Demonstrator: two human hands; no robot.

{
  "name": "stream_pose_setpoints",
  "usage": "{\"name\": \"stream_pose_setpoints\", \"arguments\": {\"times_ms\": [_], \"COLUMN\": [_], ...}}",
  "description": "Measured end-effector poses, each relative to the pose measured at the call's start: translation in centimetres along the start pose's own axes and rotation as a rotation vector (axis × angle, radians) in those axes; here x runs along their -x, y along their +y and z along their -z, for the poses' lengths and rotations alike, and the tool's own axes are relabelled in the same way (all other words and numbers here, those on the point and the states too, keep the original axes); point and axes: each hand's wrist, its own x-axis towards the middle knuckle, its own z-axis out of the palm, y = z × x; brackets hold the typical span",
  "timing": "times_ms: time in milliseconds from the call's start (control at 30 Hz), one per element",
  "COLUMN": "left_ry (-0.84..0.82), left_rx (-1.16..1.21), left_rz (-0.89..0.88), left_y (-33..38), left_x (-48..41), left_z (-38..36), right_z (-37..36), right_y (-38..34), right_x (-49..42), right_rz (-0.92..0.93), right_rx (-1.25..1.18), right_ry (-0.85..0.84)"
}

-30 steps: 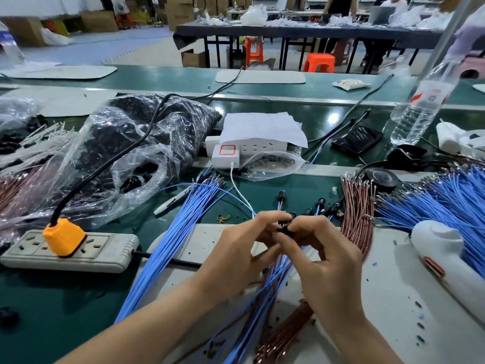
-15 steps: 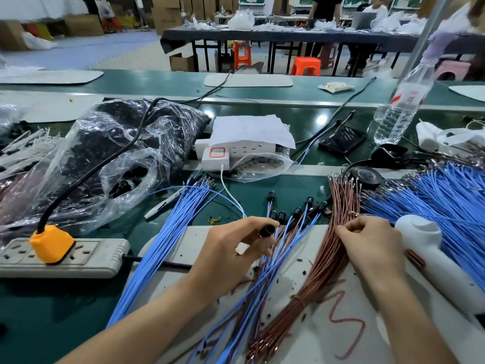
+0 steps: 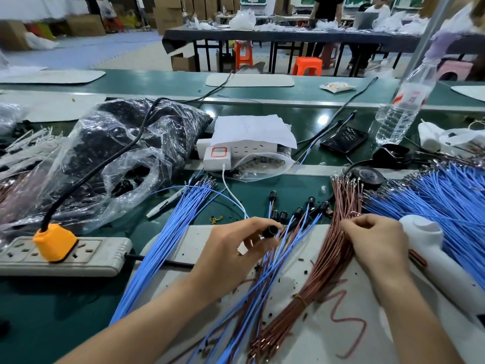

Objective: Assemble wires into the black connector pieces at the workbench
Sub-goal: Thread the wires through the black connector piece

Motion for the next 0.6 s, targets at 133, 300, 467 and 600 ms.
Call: {"name": "stream_pose_setpoints", "arguments": {"times_ms": [133, 300, 467, 600], "left_ry": [-0.003, -0.053, -0.062, -0.085], "left_rx": [0.002, 0.003, 0.011, 0.022], "left_rz": [0.007, -0.053, -0.045, -0.024], "left_y": [0.1, 0.7, 0.6, 0.6], "left_x": [-0.1, -0.2, -0.3, -0.2], "left_z": [0.1, 0.0, -0.1, 0.0], "right_z": [0.3, -0.4, -0.3, 0.0], "right_y": [-0.7, -1.7, -1.7, -1.9], "right_x": [0.4, 1.6, 1.3, 1.6], "right_rz": [-0.189, 0.018, 0.065, 0.038], "right_rx": [-0.845, -0.901, -0.835, -0.695], "right_ry": [-0.207, -0.177, -0.201, -0.422]}}
